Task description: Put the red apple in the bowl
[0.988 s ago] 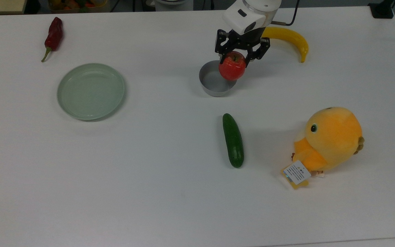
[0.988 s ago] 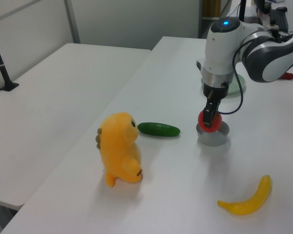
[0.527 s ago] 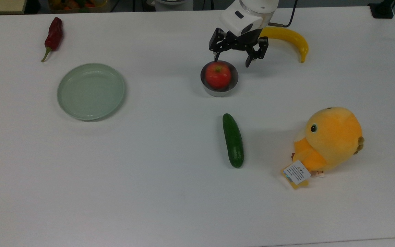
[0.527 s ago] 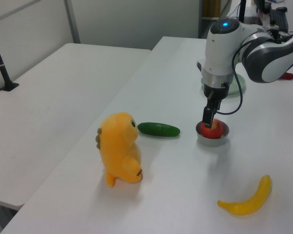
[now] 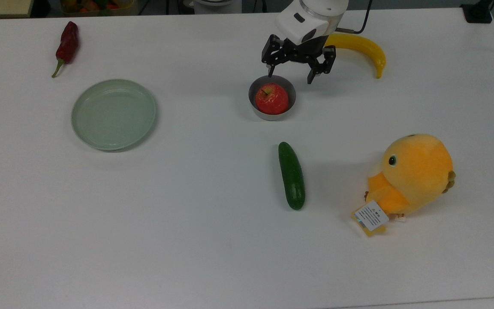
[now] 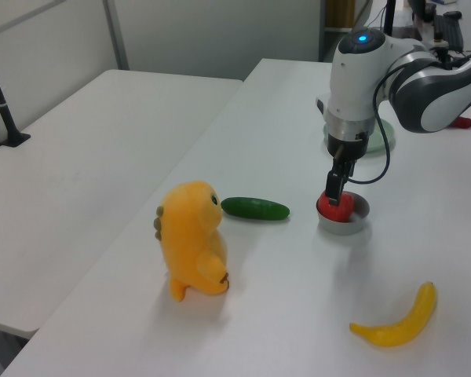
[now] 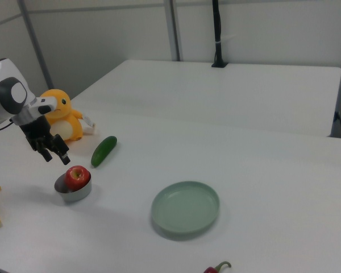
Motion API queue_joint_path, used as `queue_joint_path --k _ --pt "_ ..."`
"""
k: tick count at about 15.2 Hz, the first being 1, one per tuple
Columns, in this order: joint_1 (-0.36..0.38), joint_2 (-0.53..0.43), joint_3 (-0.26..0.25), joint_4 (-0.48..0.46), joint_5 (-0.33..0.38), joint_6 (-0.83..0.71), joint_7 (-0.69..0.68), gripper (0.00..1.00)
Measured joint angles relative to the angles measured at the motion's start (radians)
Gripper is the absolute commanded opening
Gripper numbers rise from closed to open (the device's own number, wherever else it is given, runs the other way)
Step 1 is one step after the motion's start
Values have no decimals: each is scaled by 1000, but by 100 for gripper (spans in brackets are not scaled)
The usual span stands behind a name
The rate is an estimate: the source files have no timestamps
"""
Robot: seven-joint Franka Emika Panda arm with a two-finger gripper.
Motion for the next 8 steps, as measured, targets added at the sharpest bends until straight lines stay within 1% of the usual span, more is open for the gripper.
queue_joint_path --k 2,5,7,8 --pt "-6 -10 0 3 0 -22 -4 100" --pt "-15 -41 0 12 0 -83 -60 100" --pt "-27 -62 0 31 0 -115 -79 100" --pt "-40 -70 0 45 12 -121 -90 100"
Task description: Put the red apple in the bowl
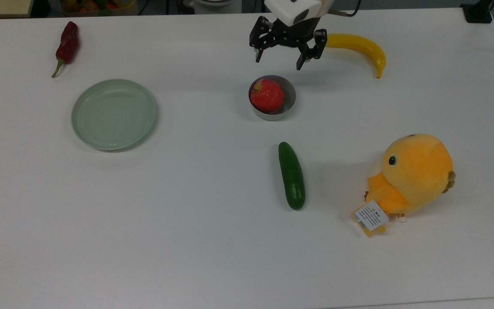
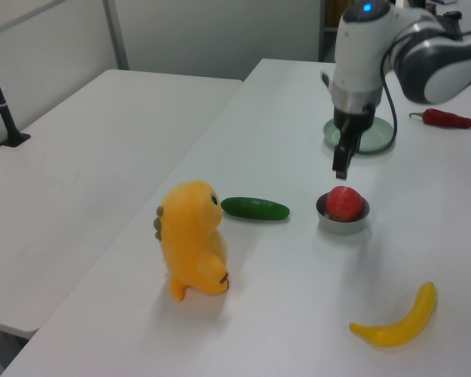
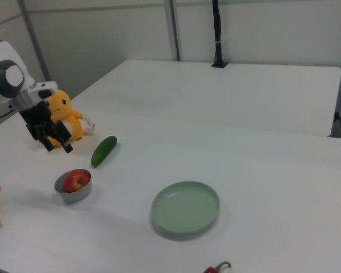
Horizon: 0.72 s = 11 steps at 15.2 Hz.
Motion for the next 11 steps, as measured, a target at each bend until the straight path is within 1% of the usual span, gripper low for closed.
queue_joint_path --k 1,2,5,7,11 --pt "-15 -6 -3 16 27 -2 -27 100" --pt "-26 -10 -17 34 58 -4 -65 100" --pt "-40 -14 -102 101 151 -37 -180 100" --pt "-44 -14 -142 137 176 -58 -209 100" --pt "-47 -14 -177 160 206 -61 -213 100"
